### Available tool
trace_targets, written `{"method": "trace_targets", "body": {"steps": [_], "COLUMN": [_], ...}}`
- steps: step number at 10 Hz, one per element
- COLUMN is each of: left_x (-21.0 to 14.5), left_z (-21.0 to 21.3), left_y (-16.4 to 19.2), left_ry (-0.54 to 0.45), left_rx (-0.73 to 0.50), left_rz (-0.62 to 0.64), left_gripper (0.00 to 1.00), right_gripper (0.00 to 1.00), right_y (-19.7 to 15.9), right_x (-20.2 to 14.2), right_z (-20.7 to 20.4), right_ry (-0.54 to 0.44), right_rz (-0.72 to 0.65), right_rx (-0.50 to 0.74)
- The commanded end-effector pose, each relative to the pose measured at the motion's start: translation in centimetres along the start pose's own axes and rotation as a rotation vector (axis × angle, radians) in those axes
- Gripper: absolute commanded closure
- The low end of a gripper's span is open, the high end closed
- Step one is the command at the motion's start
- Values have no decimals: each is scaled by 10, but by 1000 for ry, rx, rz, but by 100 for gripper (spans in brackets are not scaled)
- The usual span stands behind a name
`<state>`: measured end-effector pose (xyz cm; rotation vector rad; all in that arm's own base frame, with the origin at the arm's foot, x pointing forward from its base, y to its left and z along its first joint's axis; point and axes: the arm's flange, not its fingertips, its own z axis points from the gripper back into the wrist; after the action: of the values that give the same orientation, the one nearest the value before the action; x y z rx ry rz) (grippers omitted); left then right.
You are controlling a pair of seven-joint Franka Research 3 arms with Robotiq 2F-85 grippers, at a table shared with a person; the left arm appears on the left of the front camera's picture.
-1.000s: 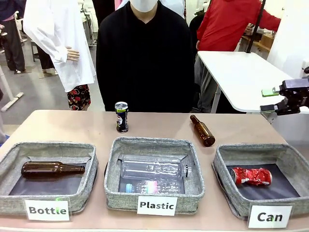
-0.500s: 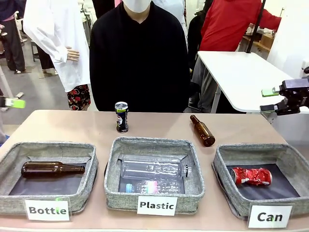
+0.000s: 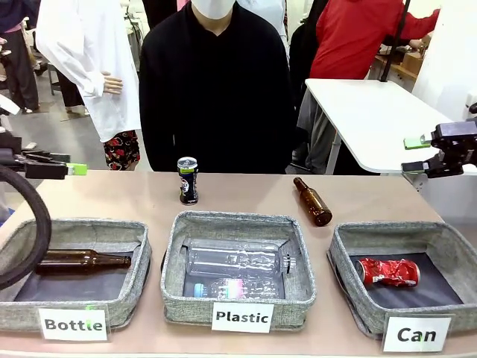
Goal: Sort the can waste into the basket.
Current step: Pick up the can waste from the table and place it in the right Fabric basket.
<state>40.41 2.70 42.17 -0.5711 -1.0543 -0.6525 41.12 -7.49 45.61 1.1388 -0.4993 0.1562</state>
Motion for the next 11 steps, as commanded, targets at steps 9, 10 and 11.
{"method": "trace_targets", "body": {"steps": [9,10,11], "left_x": [19,13,9], "left_z": [-117,-139,-160], "left_y": [41,49,55], "left_ry": [48,60,70], "left_rx": [-439,-466,-483], "left_rz": [-402,-414,-423], "left_gripper": [0,0,0], "right_gripper": [0,0,0], "right_y": [1,1,1], "right_x": [-1,-1,-1], "right_z": [2,2,2], "right_ry": [2,2,2], "right_rz": [14,14,14], "right_rx": [2,2,2]}}
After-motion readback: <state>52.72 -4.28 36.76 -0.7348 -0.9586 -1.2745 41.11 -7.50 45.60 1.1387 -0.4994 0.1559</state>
